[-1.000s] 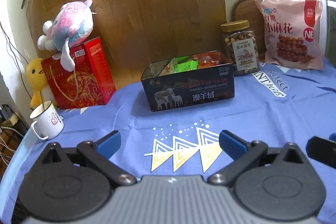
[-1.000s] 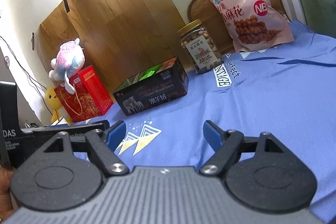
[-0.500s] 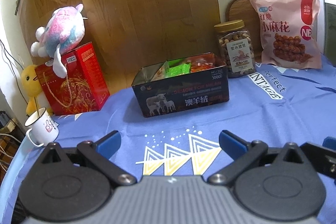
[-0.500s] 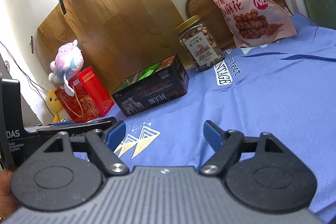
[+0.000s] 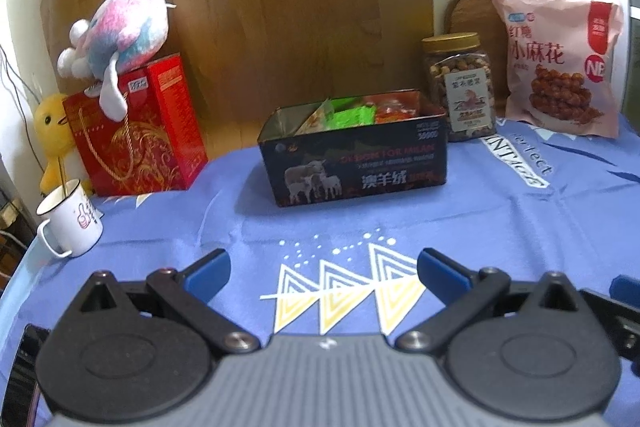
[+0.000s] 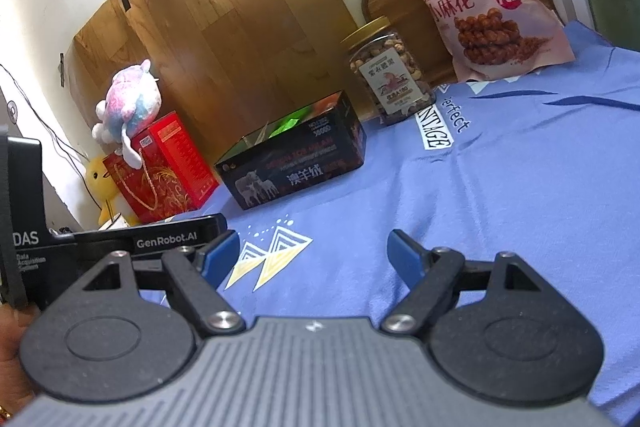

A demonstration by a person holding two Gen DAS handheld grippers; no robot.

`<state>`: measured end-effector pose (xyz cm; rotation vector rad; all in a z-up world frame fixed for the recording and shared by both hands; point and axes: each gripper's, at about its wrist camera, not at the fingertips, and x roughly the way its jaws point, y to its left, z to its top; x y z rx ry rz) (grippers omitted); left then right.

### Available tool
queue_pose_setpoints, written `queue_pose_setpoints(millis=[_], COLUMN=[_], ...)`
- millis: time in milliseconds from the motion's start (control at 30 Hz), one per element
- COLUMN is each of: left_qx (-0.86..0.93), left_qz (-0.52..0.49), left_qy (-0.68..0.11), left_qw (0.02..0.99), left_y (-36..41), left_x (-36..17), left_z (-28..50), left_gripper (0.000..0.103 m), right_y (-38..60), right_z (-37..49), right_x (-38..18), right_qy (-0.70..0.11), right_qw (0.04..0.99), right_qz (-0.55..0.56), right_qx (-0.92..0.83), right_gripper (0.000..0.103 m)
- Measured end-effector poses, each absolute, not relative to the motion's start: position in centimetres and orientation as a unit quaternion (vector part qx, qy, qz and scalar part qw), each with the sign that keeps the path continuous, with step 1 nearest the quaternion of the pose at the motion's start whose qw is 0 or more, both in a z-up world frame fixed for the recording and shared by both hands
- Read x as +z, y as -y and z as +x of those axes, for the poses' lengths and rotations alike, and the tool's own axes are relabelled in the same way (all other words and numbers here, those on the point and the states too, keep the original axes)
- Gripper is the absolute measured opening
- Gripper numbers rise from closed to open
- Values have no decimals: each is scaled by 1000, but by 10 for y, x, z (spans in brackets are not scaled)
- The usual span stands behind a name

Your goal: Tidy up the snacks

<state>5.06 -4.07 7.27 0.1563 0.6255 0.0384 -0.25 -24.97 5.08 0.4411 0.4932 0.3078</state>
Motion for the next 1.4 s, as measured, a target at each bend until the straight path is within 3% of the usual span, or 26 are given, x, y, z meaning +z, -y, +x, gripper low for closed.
queue_pose_setpoints(millis=[1400], left_qx=[38], left_qz=[82], left_qy=[-310], left_qw=[947], left_y=[22], left_x=[71], left_z=[61], left_gripper=[103], right_y=[225], right_z=[12], right_x=[51], right_qy=[-251], right_qw=[932], right_qz=[198], right_qx=[169], right_gripper=[83])
